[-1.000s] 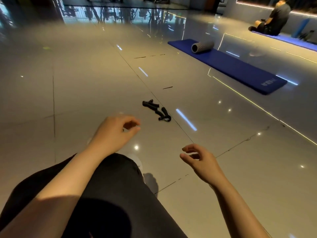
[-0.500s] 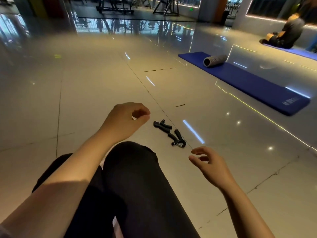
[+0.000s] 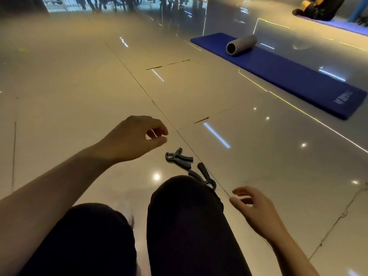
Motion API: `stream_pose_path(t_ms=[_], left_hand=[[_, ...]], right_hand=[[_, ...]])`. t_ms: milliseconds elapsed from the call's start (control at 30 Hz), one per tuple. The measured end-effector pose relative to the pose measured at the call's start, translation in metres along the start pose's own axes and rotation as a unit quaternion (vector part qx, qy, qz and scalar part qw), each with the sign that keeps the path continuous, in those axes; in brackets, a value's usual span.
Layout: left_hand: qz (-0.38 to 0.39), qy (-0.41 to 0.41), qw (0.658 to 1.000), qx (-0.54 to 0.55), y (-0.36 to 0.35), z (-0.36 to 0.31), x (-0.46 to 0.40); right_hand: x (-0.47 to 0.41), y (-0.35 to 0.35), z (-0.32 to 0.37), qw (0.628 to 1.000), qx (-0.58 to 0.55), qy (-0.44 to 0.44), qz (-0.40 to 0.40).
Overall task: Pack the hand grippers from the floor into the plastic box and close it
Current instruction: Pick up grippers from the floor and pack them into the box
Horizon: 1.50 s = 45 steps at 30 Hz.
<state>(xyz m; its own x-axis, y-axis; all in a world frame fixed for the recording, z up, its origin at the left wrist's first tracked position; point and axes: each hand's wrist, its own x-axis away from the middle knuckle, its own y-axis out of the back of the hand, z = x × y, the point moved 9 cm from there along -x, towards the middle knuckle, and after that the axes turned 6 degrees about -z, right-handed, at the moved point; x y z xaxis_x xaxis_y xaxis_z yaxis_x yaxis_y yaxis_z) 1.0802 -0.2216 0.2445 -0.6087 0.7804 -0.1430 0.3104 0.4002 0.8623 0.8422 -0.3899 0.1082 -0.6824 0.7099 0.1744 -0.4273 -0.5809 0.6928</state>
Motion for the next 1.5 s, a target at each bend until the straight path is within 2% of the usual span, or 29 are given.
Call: stream_pose_path(t_ms=[133,333,567,767,900,1300,1500], left_hand=[[0.057,-0.019,0.998,0.028,-0.052,0.047,-0.044],[0.13,-0.027,0.991,0.008,-0.167,0.116,-0.099],[0.169,-0.034,0.985,0.004,-0.254,0.183,-0.134],[0.186,-0.108,0.976,-0.028,-0.298,0.2,-0.139],[0.202,-0.129,0.971,-0.021,-0.317,0.206,-0.142],[0.27,-0.227,0.934,-0.057,-0.419,0.179,-0.156],[0.229,-0.282,0.929,-0.07,-0.427,0.191,-0.126]], right_hand=[[-0.054,-0.054,-0.018,0.996,0.049,-0.044,0.059],[-0.126,-0.128,-0.051,0.982,0.099,-0.113,0.114],[-0.227,-0.182,-0.084,0.959,0.217,-0.142,0.119],[-0.269,-0.243,-0.098,0.922,0.329,-0.119,0.167],[-0.278,-0.249,-0.096,0.918,0.36,-0.1,0.132],[-0.263,-0.245,-0.112,0.922,0.358,-0.073,0.125],[-0.23,-0.227,-0.136,0.92,0.355,-0.124,0.108]])
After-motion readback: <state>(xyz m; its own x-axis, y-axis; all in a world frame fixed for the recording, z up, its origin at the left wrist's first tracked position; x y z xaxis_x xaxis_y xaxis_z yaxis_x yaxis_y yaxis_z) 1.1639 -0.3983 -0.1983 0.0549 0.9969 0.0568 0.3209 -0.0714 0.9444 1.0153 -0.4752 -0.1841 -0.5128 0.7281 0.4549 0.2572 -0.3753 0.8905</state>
